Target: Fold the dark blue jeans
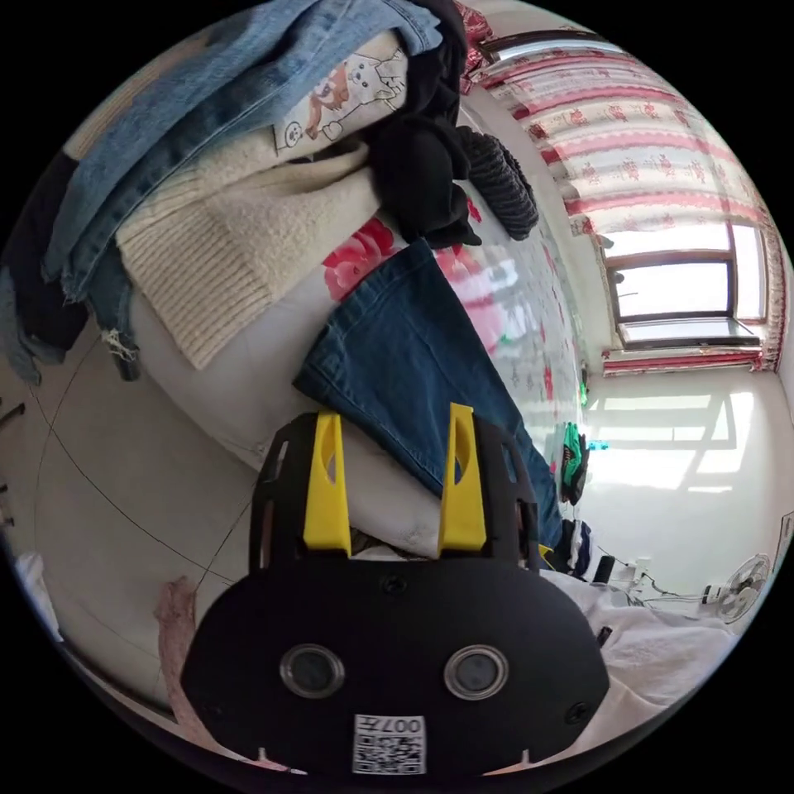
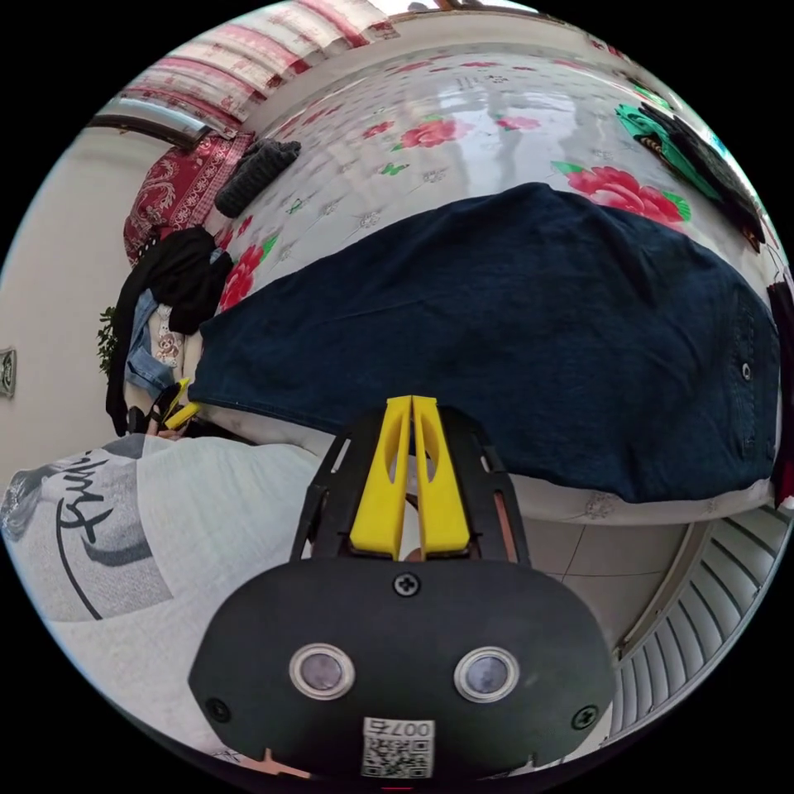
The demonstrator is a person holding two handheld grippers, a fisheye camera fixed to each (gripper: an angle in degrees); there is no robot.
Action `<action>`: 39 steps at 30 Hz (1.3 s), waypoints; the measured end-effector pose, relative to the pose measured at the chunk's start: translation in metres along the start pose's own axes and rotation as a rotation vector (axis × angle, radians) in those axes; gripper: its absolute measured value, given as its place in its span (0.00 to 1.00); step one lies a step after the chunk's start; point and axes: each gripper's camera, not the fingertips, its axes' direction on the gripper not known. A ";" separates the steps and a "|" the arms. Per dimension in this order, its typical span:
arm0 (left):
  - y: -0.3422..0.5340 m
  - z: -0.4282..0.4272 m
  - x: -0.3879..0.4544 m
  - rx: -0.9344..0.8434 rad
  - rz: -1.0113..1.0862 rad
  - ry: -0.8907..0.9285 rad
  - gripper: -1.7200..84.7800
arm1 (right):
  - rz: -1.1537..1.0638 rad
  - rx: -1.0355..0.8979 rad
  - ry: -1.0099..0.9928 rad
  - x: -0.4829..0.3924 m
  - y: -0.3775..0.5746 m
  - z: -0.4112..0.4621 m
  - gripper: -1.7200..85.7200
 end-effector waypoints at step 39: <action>0.235 0.294 0.439 -0.486 1.232 0.336 0.01 | 0.311 0.208 -0.034 0.154 0.151 -0.089 0.02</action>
